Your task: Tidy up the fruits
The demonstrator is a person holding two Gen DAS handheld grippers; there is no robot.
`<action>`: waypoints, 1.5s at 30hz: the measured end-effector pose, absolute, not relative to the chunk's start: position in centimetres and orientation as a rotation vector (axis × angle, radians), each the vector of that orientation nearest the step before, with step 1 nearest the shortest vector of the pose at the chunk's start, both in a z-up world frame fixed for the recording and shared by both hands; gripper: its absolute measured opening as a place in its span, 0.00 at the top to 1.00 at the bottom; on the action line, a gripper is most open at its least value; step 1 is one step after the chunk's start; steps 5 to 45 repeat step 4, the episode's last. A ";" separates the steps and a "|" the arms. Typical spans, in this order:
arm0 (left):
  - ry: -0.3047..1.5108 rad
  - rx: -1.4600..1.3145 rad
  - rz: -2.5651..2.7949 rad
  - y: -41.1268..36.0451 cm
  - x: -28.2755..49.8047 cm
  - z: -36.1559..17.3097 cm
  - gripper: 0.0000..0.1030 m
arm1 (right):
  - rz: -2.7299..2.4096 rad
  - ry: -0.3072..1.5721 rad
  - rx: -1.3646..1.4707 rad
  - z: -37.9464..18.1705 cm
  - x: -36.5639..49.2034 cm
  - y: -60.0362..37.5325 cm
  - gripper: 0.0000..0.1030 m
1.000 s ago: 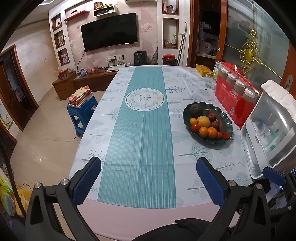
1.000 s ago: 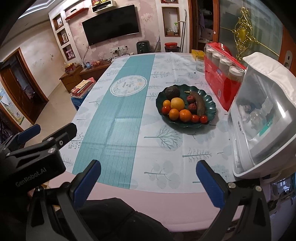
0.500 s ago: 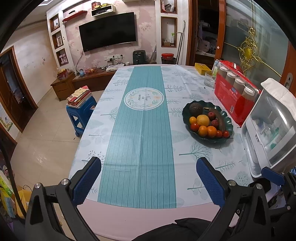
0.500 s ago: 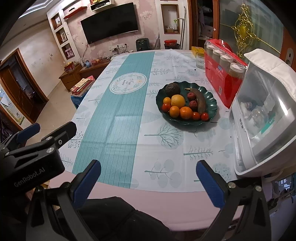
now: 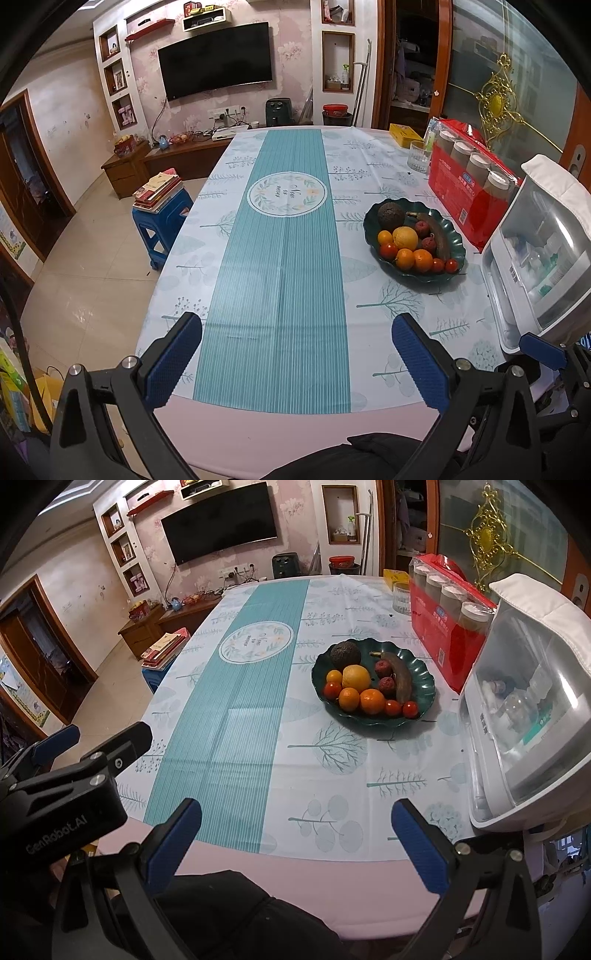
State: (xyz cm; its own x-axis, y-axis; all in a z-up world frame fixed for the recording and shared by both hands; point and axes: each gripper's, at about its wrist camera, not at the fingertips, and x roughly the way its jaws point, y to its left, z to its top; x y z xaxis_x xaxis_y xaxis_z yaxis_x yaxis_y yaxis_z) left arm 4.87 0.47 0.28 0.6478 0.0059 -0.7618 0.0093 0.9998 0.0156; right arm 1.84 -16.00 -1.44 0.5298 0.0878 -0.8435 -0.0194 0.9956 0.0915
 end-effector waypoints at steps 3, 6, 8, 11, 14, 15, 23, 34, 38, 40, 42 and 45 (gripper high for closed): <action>0.867 0.019 -0.003 0.5 4.9 0.3 0.01 | 0.064 1.012 0.074 -1.5 1.8 -16.0 0.00; 0.867 0.019 -0.004 0.5 4.9 0.3 0.01 | 0.064 1.012 0.075 -1.5 1.8 -15.9 0.00; 0.867 0.019 -0.004 0.5 4.9 0.3 0.01 | 0.064 1.012 0.075 -1.5 1.8 -15.9 0.00; 0.867 0.019 -0.004 0.5 4.9 0.3 0.01 | 0.064 1.012 0.075 -1.5 1.8 -15.9 0.00; 0.867 0.019 -0.004 0.5 4.9 0.3 0.01 | 0.064 1.012 0.075 -1.5 1.8 -15.9 0.00; 0.867 0.019 -0.004 0.5 4.9 0.3 0.01 | 0.064 1.012 0.075 -1.5 1.8 -15.9 0.00; 0.867 0.019 -0.004 0.5 4.9 0.3 0.01 | 0.064 1.012 0.075 -1.5 1.8 -15.9 0.00; 0.867 0.019 -0.004 0.5 4.9 0.3 0.01 | 0.064 1.012 0.075 -1.5 1.8 -15.9 0.00; 0.867 0.019 -0.004 0.5 4.9 0.3 0.01 | 0.064 1.012 0.075 -1.5 1.8 -15.9 0.00; 0.867 0.019 -0.004 0.5 4.9 0.3 0.01 | 0.064 1.012 0.075 -1.5 1.8 -15.9 0.00; 0.867 0.019 -0.004 0.5 4.9 0.3 0.01 | 0.064 1.012 0.075 -1.5 1.8 -15.9 0.00; 0.867 0.019 -0.004 0.5 4.9 0.3 0.01 | 0.064 1.012 0.075 -1.5 1.8 -15.9 0.00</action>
